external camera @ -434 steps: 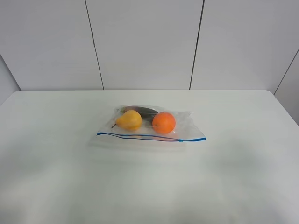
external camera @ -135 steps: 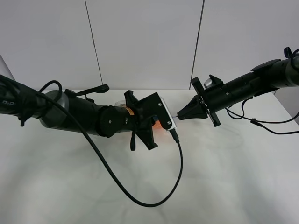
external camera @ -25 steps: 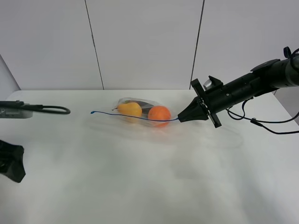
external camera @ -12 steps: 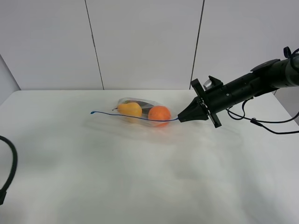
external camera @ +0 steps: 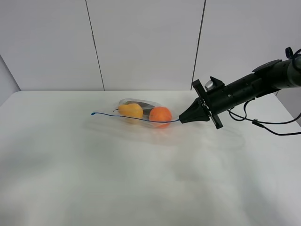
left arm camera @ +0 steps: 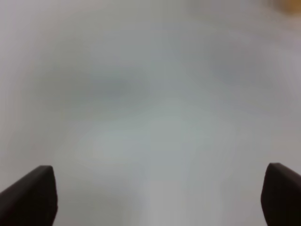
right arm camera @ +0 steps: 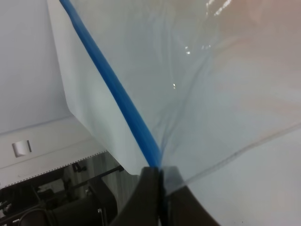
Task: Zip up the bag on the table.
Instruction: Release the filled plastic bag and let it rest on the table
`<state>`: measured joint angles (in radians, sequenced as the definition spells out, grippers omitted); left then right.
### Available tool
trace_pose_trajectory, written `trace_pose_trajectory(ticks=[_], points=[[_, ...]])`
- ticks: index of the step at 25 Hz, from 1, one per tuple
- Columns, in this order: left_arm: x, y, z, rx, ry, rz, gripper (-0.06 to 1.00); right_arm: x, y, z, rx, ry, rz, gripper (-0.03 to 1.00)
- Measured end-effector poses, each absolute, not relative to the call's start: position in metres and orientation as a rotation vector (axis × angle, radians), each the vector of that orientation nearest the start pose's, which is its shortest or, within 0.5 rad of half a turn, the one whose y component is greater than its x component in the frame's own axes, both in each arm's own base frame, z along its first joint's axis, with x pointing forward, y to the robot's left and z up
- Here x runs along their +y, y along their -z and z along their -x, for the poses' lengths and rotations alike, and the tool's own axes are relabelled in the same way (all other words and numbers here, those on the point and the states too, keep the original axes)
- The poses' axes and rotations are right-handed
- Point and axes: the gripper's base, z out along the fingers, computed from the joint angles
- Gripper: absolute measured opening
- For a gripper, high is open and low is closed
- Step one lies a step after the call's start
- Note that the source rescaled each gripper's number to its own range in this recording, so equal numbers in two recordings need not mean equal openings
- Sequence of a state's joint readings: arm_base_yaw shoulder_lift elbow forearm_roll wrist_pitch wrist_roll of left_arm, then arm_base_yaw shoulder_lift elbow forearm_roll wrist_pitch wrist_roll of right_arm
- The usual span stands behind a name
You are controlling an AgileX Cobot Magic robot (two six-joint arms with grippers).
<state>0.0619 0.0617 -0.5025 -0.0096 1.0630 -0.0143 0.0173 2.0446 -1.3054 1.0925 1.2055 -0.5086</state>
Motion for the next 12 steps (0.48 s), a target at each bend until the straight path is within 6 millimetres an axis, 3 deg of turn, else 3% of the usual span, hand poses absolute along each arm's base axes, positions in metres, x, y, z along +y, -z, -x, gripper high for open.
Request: trace_pose_trajectory(ticks=[3,5,7,11,12], points=[[-0.0011,-0.2775,0.0055,2.045,-0.018,0.077,1.0,0.082,-0.1711,-0.3765,2.788,-1.482,-0.076,0.05],[-0.0011,-0.277,0.0064,2.046,-0.014,0.071,1.0,0.0817,-0.1708,-0.3761,2.794,-1.476,-0.07,0.16],[-0.001,-0.277,0.0066,2.046,-0.004,0.054,1.0,0.0814,-0.1704,-0.3758,2.799,-1.47,-0.065,0.33],[-0.001,-0.277,0.0066,2.046,0.001,0.046,1.0,0.0792,-0.1715,-0.3729,2.833,-1.412,-0.012,0.82],[-0.001,-0.277,0.0066,2.046,0.002,0.046,1.0,0.0777,-0.173,-0.3719,2.851,-1.375,0.022,0.89]])
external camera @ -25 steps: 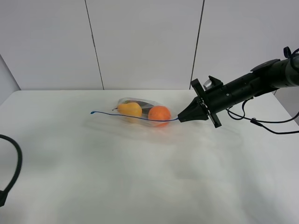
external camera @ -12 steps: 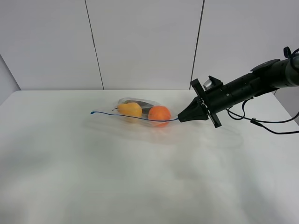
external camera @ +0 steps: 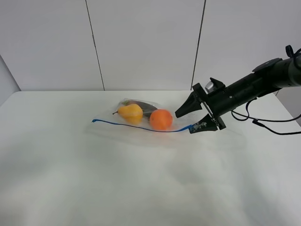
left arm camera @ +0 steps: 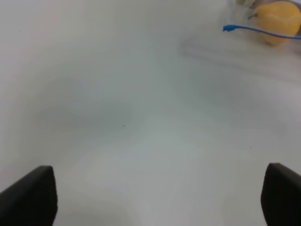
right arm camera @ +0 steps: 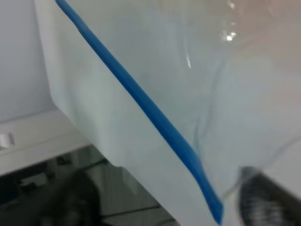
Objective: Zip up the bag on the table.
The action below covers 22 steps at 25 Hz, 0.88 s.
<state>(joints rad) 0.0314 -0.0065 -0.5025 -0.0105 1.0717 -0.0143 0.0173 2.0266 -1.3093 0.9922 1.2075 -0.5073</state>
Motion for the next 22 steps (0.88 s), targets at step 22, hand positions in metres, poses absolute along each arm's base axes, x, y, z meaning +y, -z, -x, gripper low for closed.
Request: trace_pose_trajectory(ticks=[22], points=[[-0.001,-0.277,0.007,2.046,0.002,0.047,1.0,-0.012,-0.241,-0.384,3.045,-0.134,0.046,0.99]])
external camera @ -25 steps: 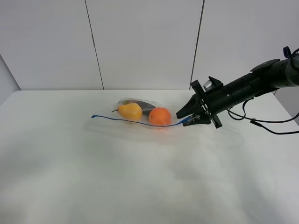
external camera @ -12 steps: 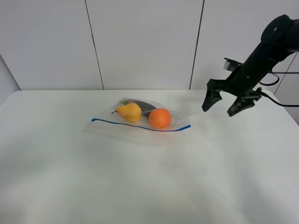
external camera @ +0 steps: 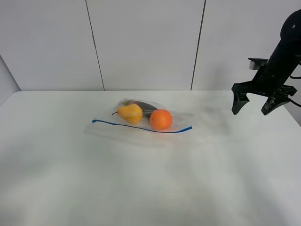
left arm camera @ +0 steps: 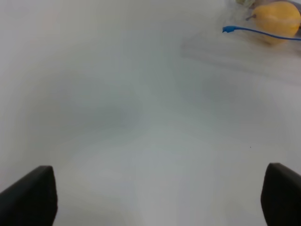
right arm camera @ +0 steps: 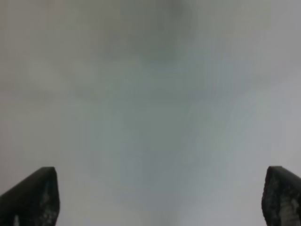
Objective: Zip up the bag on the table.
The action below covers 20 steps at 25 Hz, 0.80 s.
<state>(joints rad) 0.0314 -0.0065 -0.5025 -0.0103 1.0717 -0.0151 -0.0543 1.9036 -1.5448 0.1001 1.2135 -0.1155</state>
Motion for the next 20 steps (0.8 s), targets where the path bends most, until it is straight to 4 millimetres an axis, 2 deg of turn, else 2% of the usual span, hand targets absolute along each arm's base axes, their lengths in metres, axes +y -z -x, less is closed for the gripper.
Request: trace_pose_trajectory(ticks=[3,7,15,17,20], points=[[-0.001,-0.277,0.007,2.046,0.002,0.047,1.0,-0.011,-0.248,-0.364,3.052,-0.143,0.044,0.99],[-0.001,-0.277,0.007,2.046,0.002,0.047,1.0,-0.008,-0.254,-0.318,3.08,-0.147,0.045,0.99],[-0.001,-0.277,0.007,2.046,0.003,0.047,1.0,-0.001,-0.244,-0.184,3.112,-0.151,0.047,0.99],[-0.001,-0.277,0.007,2.046,0.003,0.047,1.0,0.0,-0.238,-0.157,3.044,-0.138,0.043,0.99],[-0.001,-0.277,0.007,2.046,0.003,0.047,1.0,0.002,-0.24,-0.121,2.862,-0.108,0.043,0.99]])
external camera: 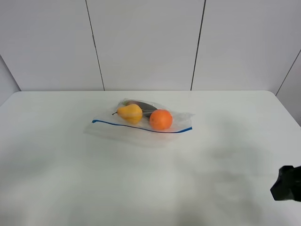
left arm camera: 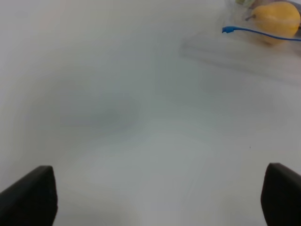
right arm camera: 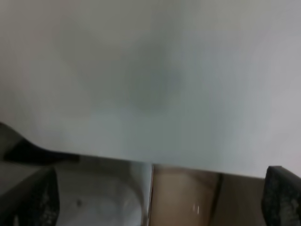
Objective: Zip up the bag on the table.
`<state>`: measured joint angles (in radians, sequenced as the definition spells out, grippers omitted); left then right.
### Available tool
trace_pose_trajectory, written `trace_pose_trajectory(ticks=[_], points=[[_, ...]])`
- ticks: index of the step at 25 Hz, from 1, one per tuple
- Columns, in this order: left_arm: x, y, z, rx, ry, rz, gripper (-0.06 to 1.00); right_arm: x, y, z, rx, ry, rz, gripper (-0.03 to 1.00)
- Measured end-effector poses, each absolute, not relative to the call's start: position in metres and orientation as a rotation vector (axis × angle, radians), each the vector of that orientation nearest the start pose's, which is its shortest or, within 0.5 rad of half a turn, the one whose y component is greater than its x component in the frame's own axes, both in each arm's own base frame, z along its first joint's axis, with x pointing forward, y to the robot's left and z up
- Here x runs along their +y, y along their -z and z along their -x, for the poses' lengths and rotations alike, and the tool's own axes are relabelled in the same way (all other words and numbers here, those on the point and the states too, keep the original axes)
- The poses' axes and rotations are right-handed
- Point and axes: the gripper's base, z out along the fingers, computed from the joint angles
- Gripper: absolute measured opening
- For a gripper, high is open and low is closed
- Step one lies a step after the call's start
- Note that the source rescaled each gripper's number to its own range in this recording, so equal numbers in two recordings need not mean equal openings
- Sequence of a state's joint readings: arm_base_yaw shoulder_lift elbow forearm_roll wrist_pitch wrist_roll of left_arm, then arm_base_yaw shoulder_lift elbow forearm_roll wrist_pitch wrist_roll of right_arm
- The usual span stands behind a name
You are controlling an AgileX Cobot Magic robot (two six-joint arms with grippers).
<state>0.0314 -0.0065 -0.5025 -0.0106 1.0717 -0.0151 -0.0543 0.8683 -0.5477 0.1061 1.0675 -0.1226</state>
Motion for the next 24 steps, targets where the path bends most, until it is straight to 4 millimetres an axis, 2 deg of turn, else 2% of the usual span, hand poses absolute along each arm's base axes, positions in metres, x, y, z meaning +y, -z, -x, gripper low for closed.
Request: trace_pose_trajectory(ticks=[2,7,13,18,24], points=[[-0.001,-0.277,0.007,2.046,0.003,0.047,1.0,0.003,-0.244,-0.101,2.744,-0.091,0.047,0.99],[-0.001,-0.277,0.007,2.046,0.004,0.047,1.0,0.004,-0.27,-0.056,2.39,-0.032,0.062,0.99],[-0.001,-0.277,0.007,2.046,0.004,0.047,1.0,0.006,-0.278,-0.015,2.129,-0.006,0.068,0.99],[-0.001,-0.277,0.007,2.046,0.004,0.047,1.0,0.007,-0.279,0.003,2.013,0.005,0.071,0.99],[-0.001,-0.277,0.007,2.046,0.004,0.047,1.0,0.007,-0.279,0.004,2.008,0.004,0.075,0.99]])
